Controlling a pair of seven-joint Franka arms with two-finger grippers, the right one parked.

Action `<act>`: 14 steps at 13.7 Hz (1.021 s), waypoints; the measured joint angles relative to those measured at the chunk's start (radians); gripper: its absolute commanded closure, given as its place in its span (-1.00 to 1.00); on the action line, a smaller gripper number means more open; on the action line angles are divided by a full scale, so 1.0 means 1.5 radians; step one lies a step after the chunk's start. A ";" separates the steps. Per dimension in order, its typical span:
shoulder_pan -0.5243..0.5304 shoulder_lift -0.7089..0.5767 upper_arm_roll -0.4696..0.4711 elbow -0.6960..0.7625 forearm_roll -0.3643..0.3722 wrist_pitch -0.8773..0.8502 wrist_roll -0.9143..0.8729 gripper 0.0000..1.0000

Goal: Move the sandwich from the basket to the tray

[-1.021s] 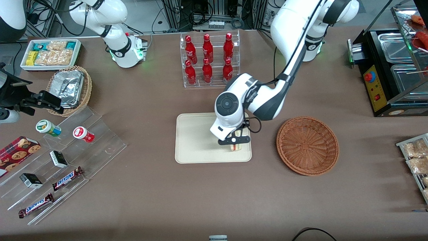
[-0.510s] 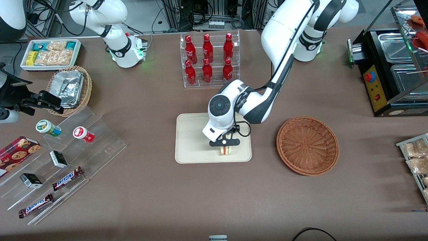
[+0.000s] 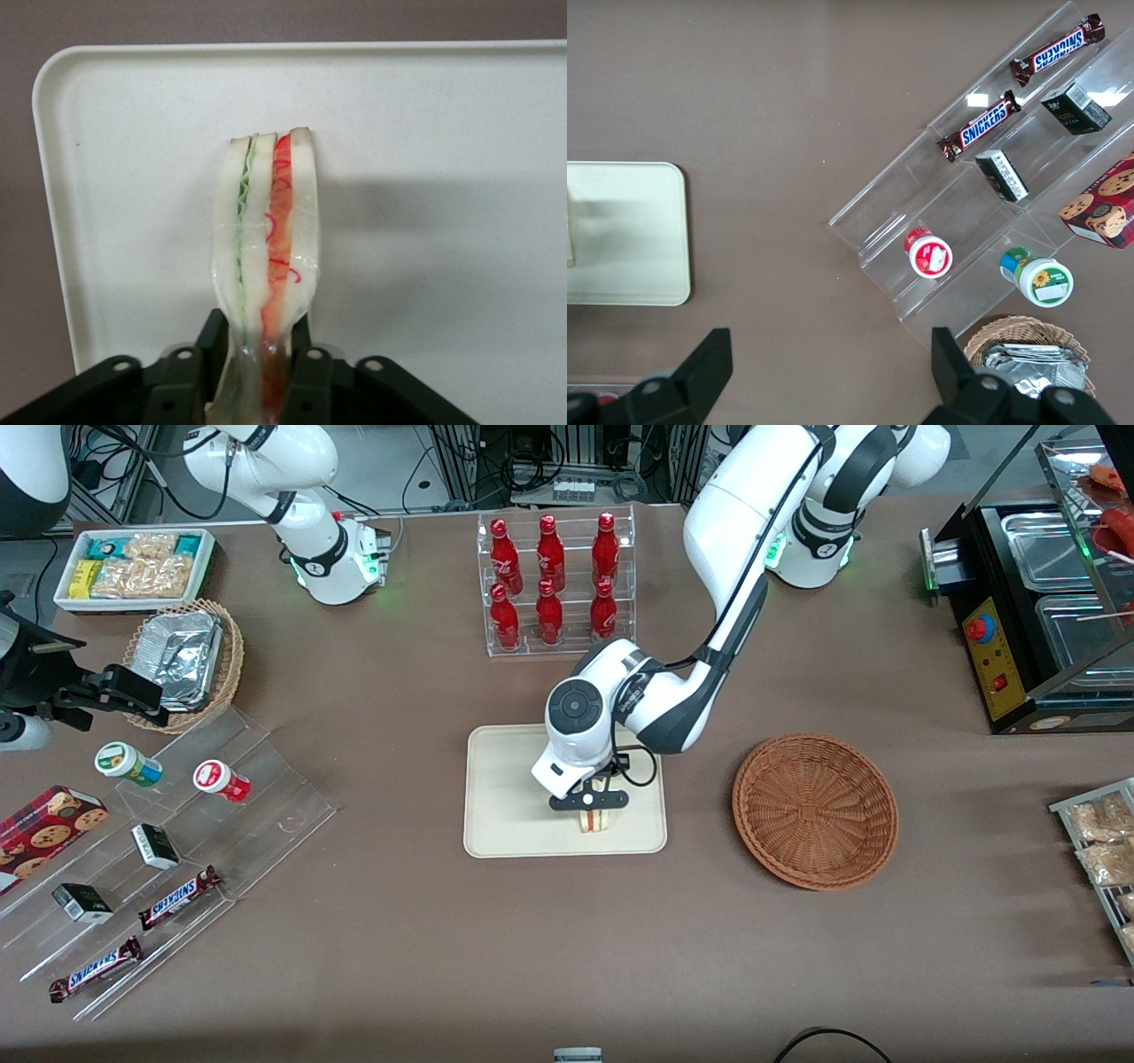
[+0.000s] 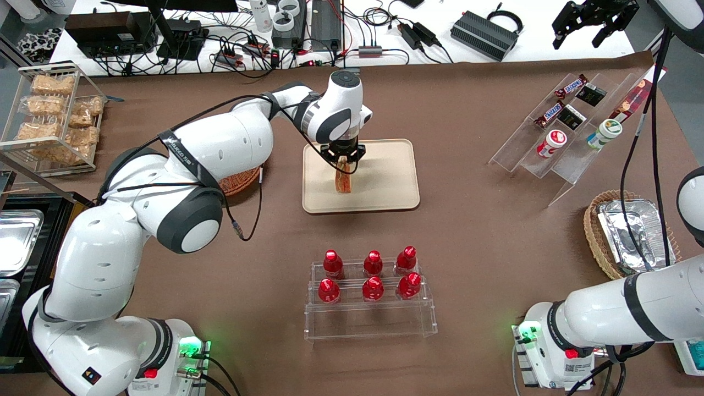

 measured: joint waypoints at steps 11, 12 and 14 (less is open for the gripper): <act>0.056 -0.244 0.019 0.028 0.008 -0.280 -0.061 -1.00; 0.072 -0.280 0.020 0.007 0.020 -0.297 -0.050 -1.00; 0.103 -0.354 0.021 -0.052 0.033 -0.312 -0.004 -1.00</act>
